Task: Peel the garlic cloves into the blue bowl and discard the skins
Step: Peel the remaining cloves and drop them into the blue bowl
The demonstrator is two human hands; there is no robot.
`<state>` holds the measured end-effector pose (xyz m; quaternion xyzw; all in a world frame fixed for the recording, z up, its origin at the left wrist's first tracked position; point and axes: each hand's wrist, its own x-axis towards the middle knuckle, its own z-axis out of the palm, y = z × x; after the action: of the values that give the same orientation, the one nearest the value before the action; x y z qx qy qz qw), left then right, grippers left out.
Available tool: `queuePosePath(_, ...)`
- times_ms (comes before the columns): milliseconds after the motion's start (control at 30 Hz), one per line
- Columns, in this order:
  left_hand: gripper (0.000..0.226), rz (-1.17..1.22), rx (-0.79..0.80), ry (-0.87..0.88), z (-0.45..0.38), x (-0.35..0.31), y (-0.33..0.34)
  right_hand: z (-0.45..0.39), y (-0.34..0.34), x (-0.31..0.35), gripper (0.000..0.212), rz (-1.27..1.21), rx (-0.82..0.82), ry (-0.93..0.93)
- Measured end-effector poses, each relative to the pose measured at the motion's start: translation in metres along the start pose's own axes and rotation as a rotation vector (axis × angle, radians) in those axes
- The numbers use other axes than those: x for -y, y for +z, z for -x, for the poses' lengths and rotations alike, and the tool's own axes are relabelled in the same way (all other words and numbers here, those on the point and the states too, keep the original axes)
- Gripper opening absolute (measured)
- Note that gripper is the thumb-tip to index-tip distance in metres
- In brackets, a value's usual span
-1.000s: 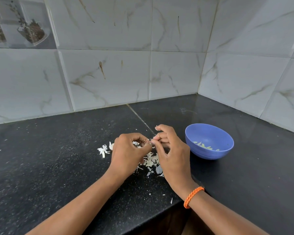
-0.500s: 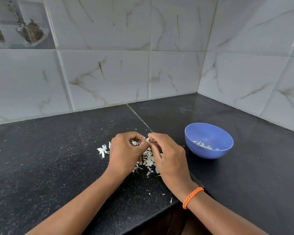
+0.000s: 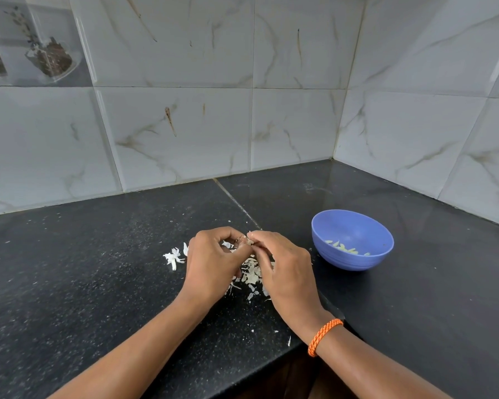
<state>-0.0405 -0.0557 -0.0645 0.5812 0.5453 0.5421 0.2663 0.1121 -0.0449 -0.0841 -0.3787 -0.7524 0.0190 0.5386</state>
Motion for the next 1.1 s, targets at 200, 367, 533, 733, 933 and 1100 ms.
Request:
queuePosePath(200, 0.017, 0.013, 0.014, 0.013, 0.0, -0.004, -0.003, -0.005, -0.002, -0.002, 0.026, -0.321, 0.021, 0.236)
queuePosePath(367, 0.015, 0.011, 0.07, 0.021, 0.003, -0.009, -0.004, -0.006, -0.005, -0.003, 0.019, -0.47, 0.002, 0.342)
queuePosePath(533, 0.016, 0.005, 0.09, 0.025, 0.001, -0.009, -0.005, -0.008, -0.007, -0.004, 0.02, -0.6, 0.002, 0.445)
queuePosePath(733, 0.016, -0.033, 0.067, 0.045, -0.001, -0.008, -0.007, -0.011, -0.009, -0.002, 0.029, -0.625, -0.006, 0.46)
queuePosePath(933, 0.016, -0.135, -0.013, 0.039, -0.005, -0.006, -0.013, -0.013, -0.014, -0.003, 0.033, -0.634, -0.061, 0.47)
queuePosePath(1100, 0.03, -0.199, -0.052, 0.085, -0.009, 0.002, -0.013, -0.011, -0.014, -0.001, 0.028, -0.618, -0.039, 0.44)
